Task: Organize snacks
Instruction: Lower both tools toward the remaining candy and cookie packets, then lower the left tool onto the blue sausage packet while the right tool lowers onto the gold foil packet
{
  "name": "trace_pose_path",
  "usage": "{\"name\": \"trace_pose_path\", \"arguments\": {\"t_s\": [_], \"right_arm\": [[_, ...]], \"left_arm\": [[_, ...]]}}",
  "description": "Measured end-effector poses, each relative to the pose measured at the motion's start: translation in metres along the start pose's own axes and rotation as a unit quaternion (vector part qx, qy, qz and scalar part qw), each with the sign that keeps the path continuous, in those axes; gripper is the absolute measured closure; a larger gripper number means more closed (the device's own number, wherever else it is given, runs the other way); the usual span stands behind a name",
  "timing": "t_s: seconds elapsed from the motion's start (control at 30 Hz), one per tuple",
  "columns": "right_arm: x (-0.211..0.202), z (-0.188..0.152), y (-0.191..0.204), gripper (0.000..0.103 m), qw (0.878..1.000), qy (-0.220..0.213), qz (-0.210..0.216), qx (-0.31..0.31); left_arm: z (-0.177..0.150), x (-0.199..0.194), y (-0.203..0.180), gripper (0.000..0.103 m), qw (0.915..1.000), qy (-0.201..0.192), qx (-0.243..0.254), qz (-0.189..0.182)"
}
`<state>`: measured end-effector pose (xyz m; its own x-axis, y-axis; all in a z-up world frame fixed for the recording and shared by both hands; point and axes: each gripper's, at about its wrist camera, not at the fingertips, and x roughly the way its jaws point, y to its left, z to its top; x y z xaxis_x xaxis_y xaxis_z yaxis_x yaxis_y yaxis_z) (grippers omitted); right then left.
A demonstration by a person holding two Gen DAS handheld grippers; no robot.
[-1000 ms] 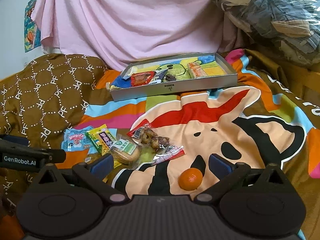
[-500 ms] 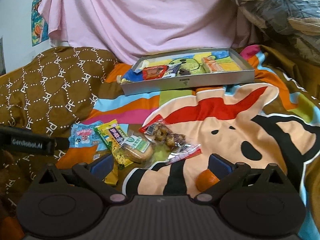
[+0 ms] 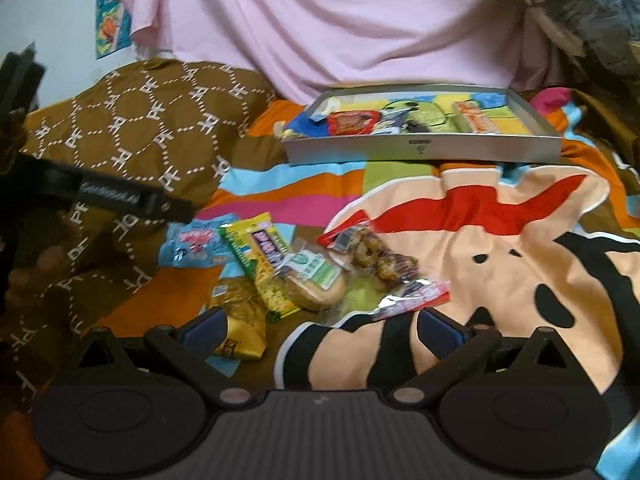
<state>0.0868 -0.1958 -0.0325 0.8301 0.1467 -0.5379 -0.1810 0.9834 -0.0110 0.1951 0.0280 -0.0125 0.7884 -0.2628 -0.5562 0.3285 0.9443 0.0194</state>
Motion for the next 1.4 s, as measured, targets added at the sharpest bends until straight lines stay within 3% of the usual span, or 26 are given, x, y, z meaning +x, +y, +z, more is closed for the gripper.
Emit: {"name": "trace_pose_path", "arguments": {"t_s": [0.13, 0.37, 0.47, 0.8, 1.13, 1.4], "right_arm": [[0.007, 0.001, 0.005, 0.000, 0.999, 0.024, 0.025, -0.016], [0.022, 0.012, 0.018, 0.000, 0.996, 0.054, 0.050, -0.044], [0.035, 0.016, 0.024, 0.000, 0.993, 0.086, 0.065, -0.043], [0.063, 0.019, 0.035, 0.000, 0.988, 0.138, 0.063, -0.015], [0.070, 0.020, 0.038, 0.000, 0.988, 0.147, 0.054, -0.005], [0.076, 0.023, 0.043, 0.000, 0.986, 0.146, 0.082, -0.006]], "left_arm": [[0.003, 0.011, 0.003, 0.001, 0.9994, -0.009, 0.032, 0.000], [0.005, 0.026, 0.014, 0.001, 0.9996, -0.003, 0.026, -0.007], [0.005, 0.031, 0.016, 0.001, 0.9997, -0.001, 0.023, -0.008], [0.009, 0.041, 0.021, 0.001, 0.9996, -0.001, 0.021, -0.020], [0.009, 0.052, 0.023, 0.001, 0.9991, 0.010, 0.014, -0.038], [0.007, 0.061, 0.021, 0.001, 0.9951, 0.027, 0.046, -0.083]]}}
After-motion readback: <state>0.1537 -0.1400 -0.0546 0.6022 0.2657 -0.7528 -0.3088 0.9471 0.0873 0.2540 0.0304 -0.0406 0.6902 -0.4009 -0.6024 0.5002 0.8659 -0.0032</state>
